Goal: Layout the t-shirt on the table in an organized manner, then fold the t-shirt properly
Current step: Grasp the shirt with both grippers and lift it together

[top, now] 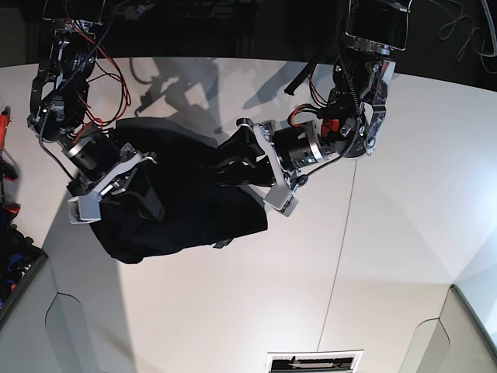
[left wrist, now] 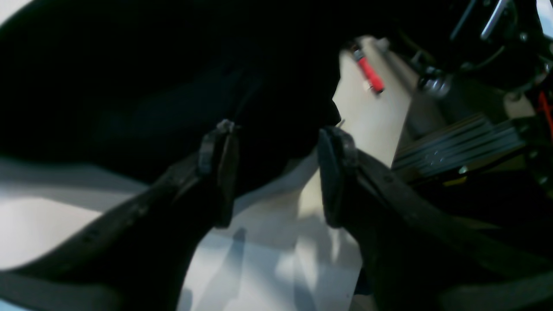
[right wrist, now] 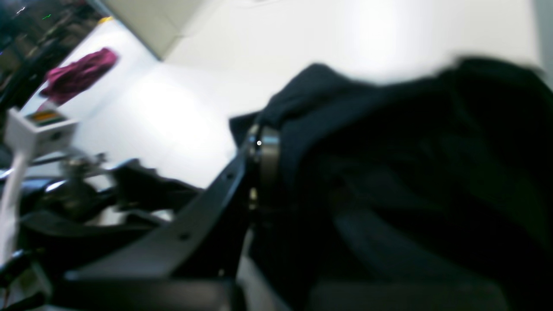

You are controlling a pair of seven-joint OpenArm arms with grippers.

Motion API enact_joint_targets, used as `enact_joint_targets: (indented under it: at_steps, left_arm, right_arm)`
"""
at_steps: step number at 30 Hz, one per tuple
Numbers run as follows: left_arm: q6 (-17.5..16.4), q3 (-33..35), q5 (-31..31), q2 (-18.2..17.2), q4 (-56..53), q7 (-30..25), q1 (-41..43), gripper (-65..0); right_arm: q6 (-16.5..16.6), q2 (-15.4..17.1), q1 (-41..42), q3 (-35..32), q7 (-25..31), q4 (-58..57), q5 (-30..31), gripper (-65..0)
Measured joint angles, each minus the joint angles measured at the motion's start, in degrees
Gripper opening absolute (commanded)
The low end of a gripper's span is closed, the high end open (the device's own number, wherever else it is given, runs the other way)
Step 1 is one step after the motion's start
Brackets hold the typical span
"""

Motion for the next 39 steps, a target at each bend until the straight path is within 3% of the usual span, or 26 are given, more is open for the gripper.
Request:
enact_joint_targets:
  at_steps: [2,6,11,13,15,17,19,20,28,32,36,39]
  left_arm:
    - [0.0,0.6,0.7,0.2,0.0,0.0,0.0,-32.5]
    - [-0.2,3.0,7.8,1.7,0.0,-2.5,0.1,-32.5]
    - [1.0,3.2,9.7,1.7,0.0,-6.8,0.0,-32.7]
    - [2.3,3.2,10.0,1.6,0.0,-7.0,-0.1,-39.9]
    - [2.6,3.2,10.7,1.6,0.0,-7.9,-0.2,-52.8]
    - [2.0,3.2,11.0,1.6,0.0,-8.2,-0.2,-62.4]
    - [-0.4,3.2,9.0,1.6,0.0,-8.4,-0.1,-65.0]
    - [-0.3,3.2,9.0,1.6,0.0,-8.6,-0.3,-65.0]
    - [-0.1,3.1,9.7,1.7,0.0,-9.9,-0.9,-65.0]
    - [-0.2,0.4,9.6,1.9,0.0,-9.9,-1.1,-65.0]
    - [-0.1,-3.4,8.9,1.7,0.0,-9.9,-1.7,-65.0]
    - [-0.1,-3.8,8.6,1.7,0.0,-9.9,-2.4,-65.0]
  right_arm:
    - [0.0,-0.1,0.4,-4.6,-0.2,0.8,-0.5,-65.0]
    - [0.0,-0.4,0.3,-12.7,-0.9,1.8,-1.2,-65.0]
    - [-0.2,-1.4,0.6,-16.3,-2.4,2.7,-2.0,-65.0]
    - [-0.2,-2.8,0.9,-16.4,-3.6,2.7,-2.2,-65.0]
    - [-0.4,-3.7,1.0,-16.4,-5.0,2.7,-2.3,-65.0]
    - [-0.8,-3.9,1.0,-16.4,-4.5,2.8,-2.7,-45.4]
    - [-0.8,-3.9,1.2,-14.7,-4.6,4.1,-4.8,-30.4]
    - [-0.8,-3.9,1.2,-13.3,-5.0,5.0,-4.6,-27.1]
    - [0.0,-3.9,1.1,4.5,-5.4,13.1,-3.6,-26.6]
    - [-0.2,-3.4,0.5,12.6,-7.6,12.5,-7.0,-26.6]
    - [-0.2,-0.9,-3.7,14.6,-7.5,8.2,-5.2,-26.6]
    - [-0.2,-0.7,-6.4,13.4,-7.4,1.4,-5.9,-26.6]
